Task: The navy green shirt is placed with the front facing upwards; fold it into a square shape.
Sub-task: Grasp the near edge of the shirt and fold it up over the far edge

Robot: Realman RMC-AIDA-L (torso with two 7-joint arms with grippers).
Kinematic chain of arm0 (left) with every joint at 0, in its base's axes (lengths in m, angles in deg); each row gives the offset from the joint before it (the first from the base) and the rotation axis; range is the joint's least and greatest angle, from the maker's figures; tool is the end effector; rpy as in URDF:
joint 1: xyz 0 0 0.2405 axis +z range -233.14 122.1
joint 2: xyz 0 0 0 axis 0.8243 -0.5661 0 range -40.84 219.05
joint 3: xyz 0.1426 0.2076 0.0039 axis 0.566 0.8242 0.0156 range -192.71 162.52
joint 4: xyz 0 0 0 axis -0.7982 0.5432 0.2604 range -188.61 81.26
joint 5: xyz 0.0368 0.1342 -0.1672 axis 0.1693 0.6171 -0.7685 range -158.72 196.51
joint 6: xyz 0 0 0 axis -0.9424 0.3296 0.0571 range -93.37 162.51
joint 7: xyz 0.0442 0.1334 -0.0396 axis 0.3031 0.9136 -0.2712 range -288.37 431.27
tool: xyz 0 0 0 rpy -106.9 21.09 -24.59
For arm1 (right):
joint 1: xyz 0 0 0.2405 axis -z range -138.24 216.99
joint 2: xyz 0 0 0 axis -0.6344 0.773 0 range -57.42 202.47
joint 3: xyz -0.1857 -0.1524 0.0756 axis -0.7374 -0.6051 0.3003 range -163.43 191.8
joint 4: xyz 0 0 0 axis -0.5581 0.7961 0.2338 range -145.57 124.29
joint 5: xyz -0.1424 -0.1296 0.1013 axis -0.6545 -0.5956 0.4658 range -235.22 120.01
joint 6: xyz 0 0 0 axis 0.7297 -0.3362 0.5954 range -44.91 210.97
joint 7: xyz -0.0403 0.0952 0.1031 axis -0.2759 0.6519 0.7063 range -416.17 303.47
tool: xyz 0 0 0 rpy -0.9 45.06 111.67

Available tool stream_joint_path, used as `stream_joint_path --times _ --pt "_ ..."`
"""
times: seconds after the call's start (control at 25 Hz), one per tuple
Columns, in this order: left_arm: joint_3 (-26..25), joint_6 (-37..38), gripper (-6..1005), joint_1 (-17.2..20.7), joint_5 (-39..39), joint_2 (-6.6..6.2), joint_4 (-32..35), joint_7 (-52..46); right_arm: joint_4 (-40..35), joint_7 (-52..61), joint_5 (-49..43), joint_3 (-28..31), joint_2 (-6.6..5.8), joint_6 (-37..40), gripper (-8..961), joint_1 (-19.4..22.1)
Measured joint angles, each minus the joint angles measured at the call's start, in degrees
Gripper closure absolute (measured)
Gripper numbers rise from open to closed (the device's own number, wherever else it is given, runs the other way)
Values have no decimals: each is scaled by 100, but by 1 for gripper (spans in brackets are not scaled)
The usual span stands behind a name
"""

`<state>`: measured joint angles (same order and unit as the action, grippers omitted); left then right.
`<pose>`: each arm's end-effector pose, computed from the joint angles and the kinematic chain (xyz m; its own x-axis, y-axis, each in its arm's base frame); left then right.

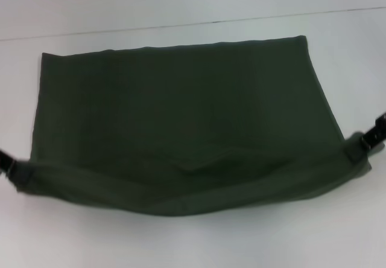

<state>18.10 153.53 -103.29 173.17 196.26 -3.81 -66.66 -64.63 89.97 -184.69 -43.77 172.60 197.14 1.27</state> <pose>-0.2296 0.3529 0.1138 0.3790 0.9135 -0.1481 0.9176 -0.3917 -0.0682 0.2339 0.3419 0.1222 0.4112 -0.8981 0.1560 -0.9023 -0.4254 -0.0707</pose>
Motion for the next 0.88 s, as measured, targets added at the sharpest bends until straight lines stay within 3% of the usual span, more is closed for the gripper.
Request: stream_joint_path --times 0.2,0.4,0.6,0.88 --pt "-142 -79 911 -295 -107 -110 -40 -27 -16 -62 -118 262 -101 -14 904 -254" --pt "-195 -667 911 -426 -117 -128 -46 -368 -40 -143 -753 813 -102 -49 904 -498" --pt "-166 -1545 911 -476 -117 -54 -290 -638 -45 -173 -1039 1171 -64 -343 904 -584" --pt "-140 -2509 917 -544 -129 195 -495 -802 29 -98 -1061 1280 47 -966 904 -583"
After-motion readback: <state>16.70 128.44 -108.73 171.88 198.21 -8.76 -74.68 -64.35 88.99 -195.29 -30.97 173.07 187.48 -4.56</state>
